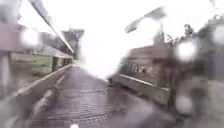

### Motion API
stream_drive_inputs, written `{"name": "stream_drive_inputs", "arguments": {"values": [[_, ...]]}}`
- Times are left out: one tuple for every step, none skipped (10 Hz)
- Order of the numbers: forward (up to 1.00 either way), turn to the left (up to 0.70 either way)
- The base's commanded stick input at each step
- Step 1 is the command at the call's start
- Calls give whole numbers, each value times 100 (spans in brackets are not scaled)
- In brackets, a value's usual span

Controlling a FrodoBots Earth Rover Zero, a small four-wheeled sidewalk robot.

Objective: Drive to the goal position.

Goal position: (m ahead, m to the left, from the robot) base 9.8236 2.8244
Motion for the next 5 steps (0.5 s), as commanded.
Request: {"name": "stream_drive_inputs", "arguments": {"values": [[85, 34], [85, 34], [85, 34], [85, 30], [85, 17]]}}
